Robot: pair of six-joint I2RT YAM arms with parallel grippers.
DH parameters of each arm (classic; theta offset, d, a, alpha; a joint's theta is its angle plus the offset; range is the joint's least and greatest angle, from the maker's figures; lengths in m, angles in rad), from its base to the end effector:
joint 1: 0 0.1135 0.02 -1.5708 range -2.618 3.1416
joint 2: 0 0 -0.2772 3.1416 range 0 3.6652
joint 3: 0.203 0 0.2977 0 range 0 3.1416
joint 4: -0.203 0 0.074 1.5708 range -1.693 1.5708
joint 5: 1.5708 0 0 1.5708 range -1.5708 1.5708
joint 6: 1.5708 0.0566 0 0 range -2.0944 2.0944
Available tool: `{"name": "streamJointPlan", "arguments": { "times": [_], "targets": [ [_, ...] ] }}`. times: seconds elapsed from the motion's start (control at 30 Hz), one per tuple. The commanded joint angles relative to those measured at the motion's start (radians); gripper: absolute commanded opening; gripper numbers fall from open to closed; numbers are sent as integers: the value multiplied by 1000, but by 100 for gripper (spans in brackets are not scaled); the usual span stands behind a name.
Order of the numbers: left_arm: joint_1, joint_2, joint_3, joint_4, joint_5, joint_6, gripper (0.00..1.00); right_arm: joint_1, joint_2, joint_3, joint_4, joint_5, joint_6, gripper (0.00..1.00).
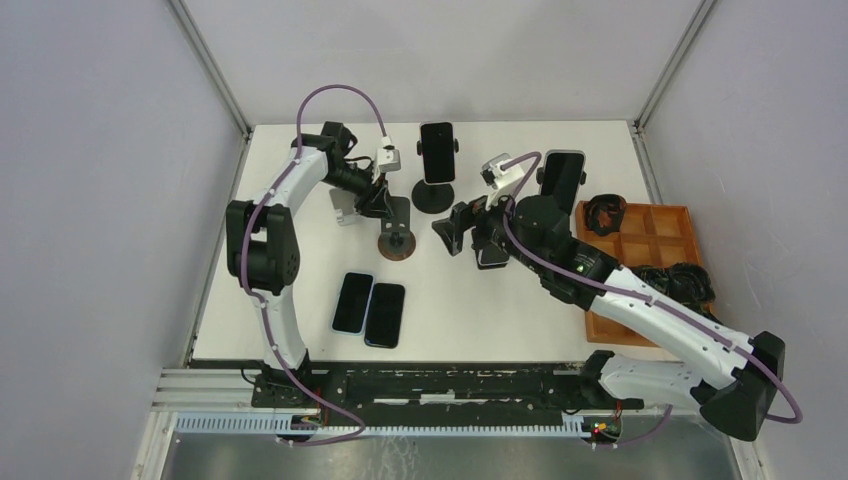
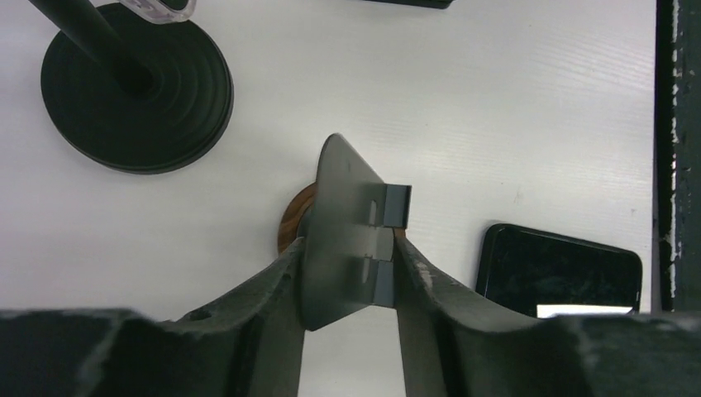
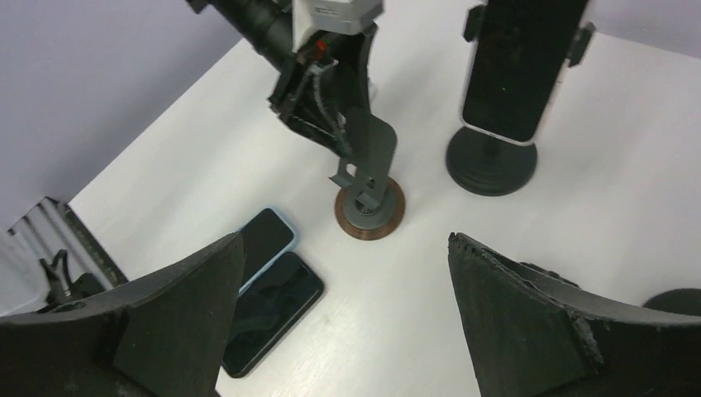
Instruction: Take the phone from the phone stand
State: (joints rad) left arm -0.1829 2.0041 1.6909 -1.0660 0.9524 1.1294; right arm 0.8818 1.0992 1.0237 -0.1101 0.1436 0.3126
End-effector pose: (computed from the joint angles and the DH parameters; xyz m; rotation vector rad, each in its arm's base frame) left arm 0.4367 -0.1277 0.2275 1.5374 1.8044 -0.9833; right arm 0.2079 0.2396 0.3743 -0.4048 1.7686 0.7373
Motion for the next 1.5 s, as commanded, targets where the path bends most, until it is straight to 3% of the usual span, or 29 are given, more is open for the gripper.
{"name": "streamJointPlan", "arguments": {
  "times": [0.0,0.03,0.1,0.13,0.23,0.5,0.67,0.83,1.03,1.13,1.27,1.47],
  "targets": [
    [-6,-1,54,-10,3,-30,57,-55,-30,-86,57,-18,-17,98],
    [-6,-11,63,-25,1,-30,65,-60,-35,-102,45,-17,-21,98],
    [-4,-49,73,-48,-3,-28,96,-65,-48,-134,32,-13,-47,98],
    [-4,-70,75,-51,-5,-31,99,-65,-56,-152,20,1,-70,98],
    [-4,-130,87,-37,-12,-80,100,-96,-67,-198,-3,-1,-96,98],
    [1,-244,112,-117,-56,-172,100,-219,-114,-329,66,-227,-109,98],
    [5,-334,39,-273,10,-147,100,-221,-177,-413,102,-280,-13,98],
    [3,-392,-41,-308,30,-167,100,-221,-156,-427,103,-291,12,98],
    [3,-400,-47,-358,11,-163,100,-219,-124,-492,289,-429,97,98],
    [3,-404,-57,-359,8,-169,100,-219,-117,-494,280,-418,69,98],
    [3,-402,-57,-353,13,-190,100,-229,-145,-506,250,-211,-29,98],
    [2,-412,-78,-333,20,-234,100,-299,-70,-506,298,-193,-101,98]
  ]
}}
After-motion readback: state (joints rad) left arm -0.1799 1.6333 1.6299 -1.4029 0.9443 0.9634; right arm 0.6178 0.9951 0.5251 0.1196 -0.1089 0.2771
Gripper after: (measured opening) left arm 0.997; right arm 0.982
